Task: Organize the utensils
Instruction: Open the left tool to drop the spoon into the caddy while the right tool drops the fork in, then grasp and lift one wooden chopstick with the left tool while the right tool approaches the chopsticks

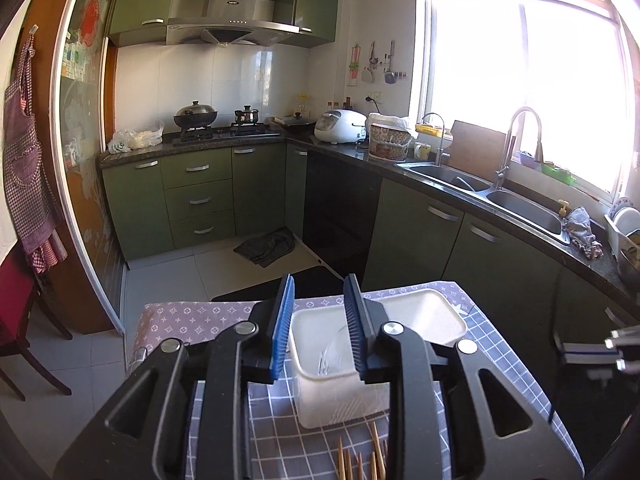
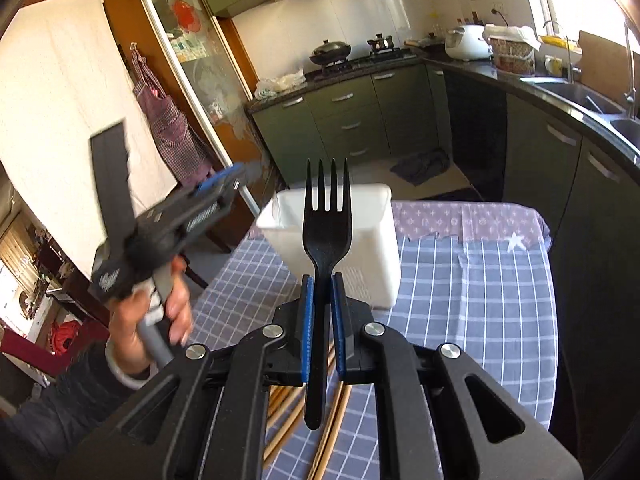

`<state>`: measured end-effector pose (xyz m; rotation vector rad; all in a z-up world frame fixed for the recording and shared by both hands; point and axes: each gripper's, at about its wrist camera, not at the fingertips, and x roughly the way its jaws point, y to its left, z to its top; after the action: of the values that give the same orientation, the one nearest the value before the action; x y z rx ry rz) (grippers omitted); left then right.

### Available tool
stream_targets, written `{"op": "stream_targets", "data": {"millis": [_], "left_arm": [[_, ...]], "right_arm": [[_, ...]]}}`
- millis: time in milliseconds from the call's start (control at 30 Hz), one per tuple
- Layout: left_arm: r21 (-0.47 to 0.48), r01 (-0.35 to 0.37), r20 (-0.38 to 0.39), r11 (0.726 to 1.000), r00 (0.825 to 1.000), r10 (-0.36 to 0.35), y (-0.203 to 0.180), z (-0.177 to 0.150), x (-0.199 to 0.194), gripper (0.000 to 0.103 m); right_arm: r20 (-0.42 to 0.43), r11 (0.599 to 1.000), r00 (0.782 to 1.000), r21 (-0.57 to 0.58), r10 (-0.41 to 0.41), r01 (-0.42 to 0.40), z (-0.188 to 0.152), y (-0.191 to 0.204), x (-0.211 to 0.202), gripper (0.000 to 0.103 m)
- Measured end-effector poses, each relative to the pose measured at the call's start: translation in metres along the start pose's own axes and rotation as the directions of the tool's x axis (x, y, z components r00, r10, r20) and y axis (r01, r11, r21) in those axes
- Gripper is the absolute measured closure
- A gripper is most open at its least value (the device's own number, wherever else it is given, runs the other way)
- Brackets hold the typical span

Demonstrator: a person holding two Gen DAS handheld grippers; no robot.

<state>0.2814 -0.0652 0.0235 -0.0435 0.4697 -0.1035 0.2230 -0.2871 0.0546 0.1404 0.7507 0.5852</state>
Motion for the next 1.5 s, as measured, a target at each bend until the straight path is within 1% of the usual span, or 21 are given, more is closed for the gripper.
{"op": "stream_targets", "data": {"millis": [67,100,133,233,333,467,600,667,700,733,767,900,967,1067,1200,1233,1267,1300,1333,1433,1500], "left_arm": [[-0.012,0.006,-0.002,1.000,1.000,-0.006,0.006,-0.009,-0.023,0.073],[-0.006,0.001,-0.007,1.000,1.000,-0.001,0.007,-0.015,-0.033,0.069],[0.001,-0.002,-0.013,1.000,1.000,0.002,0.008,-0.022,-0.044,0.068],[0.017,0.002,-0.031,1.000,1.000,-0.001,0.013,-0.041,-0.073,0.067],[0.031,-0.010,-0.054,0.999,0.998,0.012,0.017,-0.056,-0.092,0.067],[0.033,-0.017,-0.091,0.999,0.996,0.019,0.024,-0.068,-0.104,0.067],[0.039,-0.016,-0.128,0.999,0.992,0.021,0.025,-0.075,-0.103,0.067],[0.043,-0.015,-0.152,0.999,0.988,0.022,0.022,-0.078,-0.098,0.067],[0.039,-0.008,-0.169,0.999,0.986,0.014,0.021,-0.081,-0.096,0.067],[0.029,0.000,-0.188,1.000,0.982,0.005,0.019,-0.080,-0.092,0.067],[0.019,0.003,-0.208,1.000,0.978,0.001,0.018,-0.083,-0.089,0.067],[0.024,0.000,-0.283,1.000,0.959,0.006,0.012,-0.094,-0.079,0.067],[0.023,0.002,-0.329,1.000,0.944,0.006,0.011,-0.100,-0.073,0.067],[0.009,0.014,-0.418,1.000,0.908,-0.008,0.010,-0.112,-0.058,0.067],[-0.004,0.040,-0.541,0.999,0.840,-0.036,0.006,-0.131,-0.027,0.068],[-0.008,0.043,-0.564,0.999,0.825,-0.040,0.005,-0.135,-0.019,0.069],[-0.013,0.049,-0.582,0.999,0.812,-0.047,0.004,-0.139,-0.012,0.076],[-0.009,0.055,-0.598,0.998,0.800,-0.049,0.002,-0.142,-0.005,0.080],[-0.001,0.055,-0.611,0.998,0.790,-0.044,0.000,-0.144,0.003,0.080],[0.009,0.044,-0.638,0.999,0.770,-0.028,-0.003,-0.147,0.022,0.081],[-0.008,0.062,-0.665,0.998,0.745,-0.051,-0.005,-0.148,0.034,0.084]], "right_arm": [[0.061,1.000,0.998,0.005,-0.017,0.016,0.027,0.002,0.005,0.093],[0.093,1.000,0.995,0.012,-0.026,0.025,0.039,0.002,0.007,0.093],[0.126,0.999,0.991,0.017,-0.039,0.037,0.052,0.002,0.012,0.093],[0.234,0.994,0.966,0.031,-0.105,0.100,0.080,0.002,0.026,0.093],[0.290,0.985,0.942,0.027,-0.171,0.170,0.093,0.004,0.049,0.093],[0.295,0.970,0.927,0.001,-0.233,0.244,0.092,0.003,0.084,0.093],[0.258,0.966,0.934,-0.013,-0.245,0.257,0.075,-0.001,0.103,0.093],[0.247,0.967,0.938,-0.020,-0.242,0.254,0.064,-0.003,0.106,0.093],[0.240,0.967,0.940,-0.028,-0.241,0.255,0.060,-0.003,0.107,0.090],[0.236,0.965,0.940,-0.033,-0.245,0.260,0.057,-0.003,0.109,0.082],[0.233,0.964,0.940,-0.038,-0.248,0.264,0.051,-0.003,0.107,0.079],[0.239,0.967,0.942,-0.043,-0.235,0.252,0.037,0.001,0.090,0.079],[0.257,0.967,0.939,-0.048,-0.230,0.250,0.025,0.005,0.070,0.079],[0.243,0.973,0.948,-0.051,-0.207,0.226,-0.001,0.010,0.041,0.079],[0.186,0.974,0.960,-0.046,-0.210,0.222,-0.049,0.005,0.018,0.079],[0.169,0.973,0.961,-0.040,-0.220,0.229,-0.062,0.001,0.014,0.078],[0.150,0.971,0.961,-0.033,-0.231,0.238,-0.074,-0.003,0.011,0.078],[0.134,0.970,0.962,-0.022,-0.237,0.242,-0.085,-0.008,0.009,0.078],[0.117,0.970,0.963,-0.010,-0.241,0.244,-0.095,-0.013,0.007,0.079],[0.071,0.971,0.968,0.034,-0.239,0.238,-0.116,-0.030,0.003,0.079],[0.050,0.970,0.969,0.052,-0.240,0.238,-0.126,-0.039,0.003,0.079]]}}
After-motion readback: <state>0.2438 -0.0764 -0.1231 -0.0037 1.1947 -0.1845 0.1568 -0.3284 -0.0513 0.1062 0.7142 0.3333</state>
